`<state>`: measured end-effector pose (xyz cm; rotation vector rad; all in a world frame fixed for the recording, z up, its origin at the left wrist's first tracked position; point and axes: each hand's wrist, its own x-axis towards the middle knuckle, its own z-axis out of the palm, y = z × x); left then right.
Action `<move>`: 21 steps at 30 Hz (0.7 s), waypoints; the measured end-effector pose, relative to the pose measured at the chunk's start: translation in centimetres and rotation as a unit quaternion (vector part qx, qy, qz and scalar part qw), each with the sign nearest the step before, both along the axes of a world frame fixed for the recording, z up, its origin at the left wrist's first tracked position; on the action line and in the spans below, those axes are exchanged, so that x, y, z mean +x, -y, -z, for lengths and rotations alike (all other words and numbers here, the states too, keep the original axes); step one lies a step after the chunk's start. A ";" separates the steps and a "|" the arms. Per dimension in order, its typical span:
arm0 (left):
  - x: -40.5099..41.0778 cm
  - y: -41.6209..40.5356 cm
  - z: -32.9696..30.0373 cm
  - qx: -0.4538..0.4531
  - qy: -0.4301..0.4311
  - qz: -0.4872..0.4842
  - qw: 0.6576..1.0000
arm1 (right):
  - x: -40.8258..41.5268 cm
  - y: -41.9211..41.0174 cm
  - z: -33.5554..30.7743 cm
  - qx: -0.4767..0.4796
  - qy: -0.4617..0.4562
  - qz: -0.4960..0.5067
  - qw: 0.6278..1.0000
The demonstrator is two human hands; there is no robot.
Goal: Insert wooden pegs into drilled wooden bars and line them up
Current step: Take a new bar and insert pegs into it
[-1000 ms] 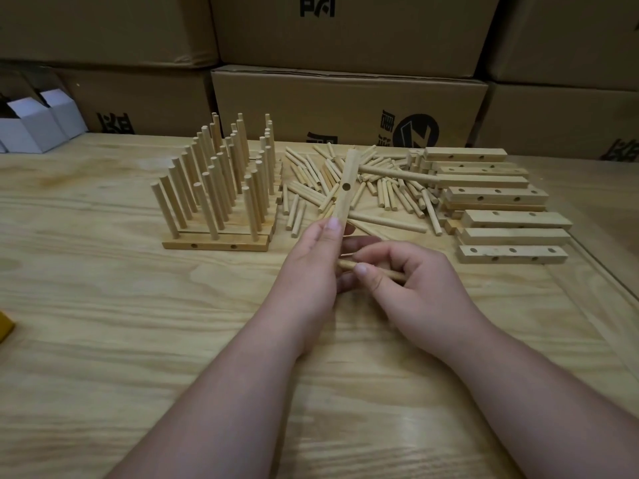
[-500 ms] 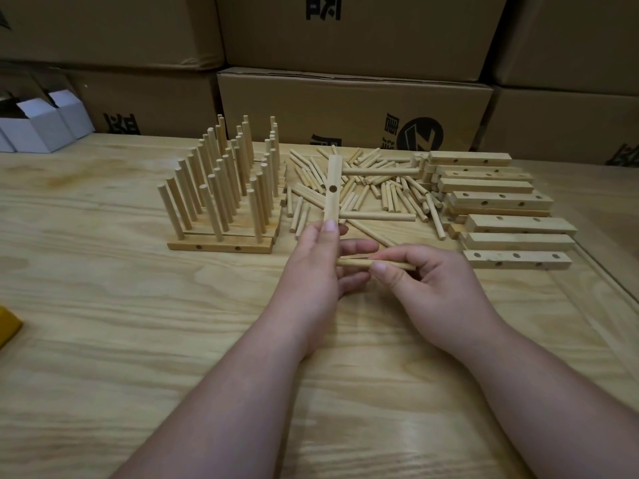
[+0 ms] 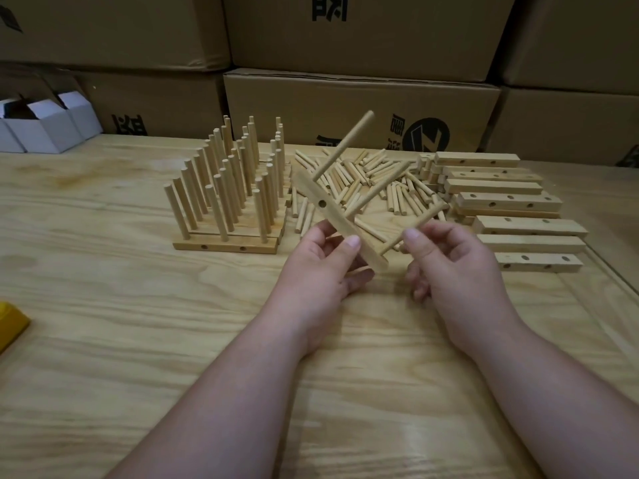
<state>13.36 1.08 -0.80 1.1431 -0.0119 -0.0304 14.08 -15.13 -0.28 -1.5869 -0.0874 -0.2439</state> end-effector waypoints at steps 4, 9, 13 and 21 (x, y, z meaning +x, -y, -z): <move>0.0 0.1 0.1 -0.005 0.014 0.001 1.000 | -0.2 -0.4 0.4 -0.117 0.033 -0.042 0.992; 0.0 0.1 0.2 0.007 0.006 -0.005 1.000 | -0.2 -0.4 0.3 -0.140 0.020 -0.026 0.990; 0.0 0.1 0.2 0.027 -0.002 0.001 1.000 | -0.2 -0.3 0.3 -0.164 0.025 -0.014 0.986; -1.0 0.7 0.1 0.166 0.008 0.052 0.985 | -0.9 0.0 -1.2 -0.073 0.026 0.071 0.994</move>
